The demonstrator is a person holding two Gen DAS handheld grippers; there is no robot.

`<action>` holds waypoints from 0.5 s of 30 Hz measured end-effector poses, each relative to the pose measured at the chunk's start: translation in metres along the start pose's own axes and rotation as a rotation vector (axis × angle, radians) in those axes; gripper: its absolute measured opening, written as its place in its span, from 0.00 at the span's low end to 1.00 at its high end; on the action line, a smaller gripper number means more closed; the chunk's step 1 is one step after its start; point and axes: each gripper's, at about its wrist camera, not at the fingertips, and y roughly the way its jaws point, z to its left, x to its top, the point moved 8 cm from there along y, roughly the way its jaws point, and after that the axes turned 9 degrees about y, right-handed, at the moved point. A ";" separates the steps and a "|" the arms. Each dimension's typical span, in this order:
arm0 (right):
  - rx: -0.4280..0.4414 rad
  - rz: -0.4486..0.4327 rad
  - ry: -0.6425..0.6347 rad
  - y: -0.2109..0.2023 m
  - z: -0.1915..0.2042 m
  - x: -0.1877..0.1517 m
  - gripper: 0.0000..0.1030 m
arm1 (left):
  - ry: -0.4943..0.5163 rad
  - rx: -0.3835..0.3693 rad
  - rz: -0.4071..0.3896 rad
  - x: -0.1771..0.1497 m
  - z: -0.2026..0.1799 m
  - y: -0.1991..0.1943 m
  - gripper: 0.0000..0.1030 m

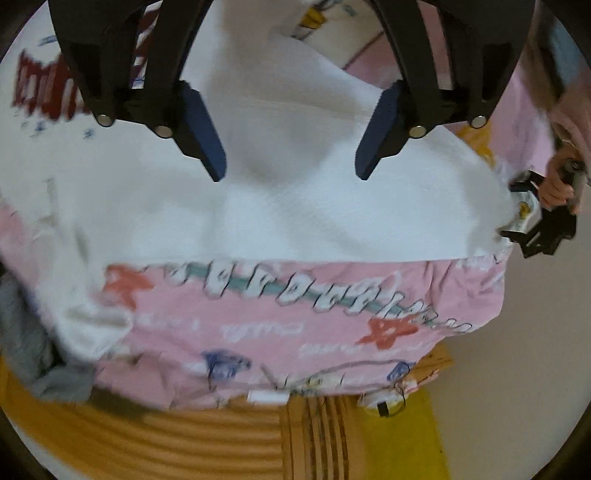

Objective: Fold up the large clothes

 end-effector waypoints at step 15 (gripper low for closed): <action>0.019 0.227 0.254 0.083 -0.081 -0.043 0.12 | 0.158 -0.008 0.015 -0.021 -0.057 -0.021 0.16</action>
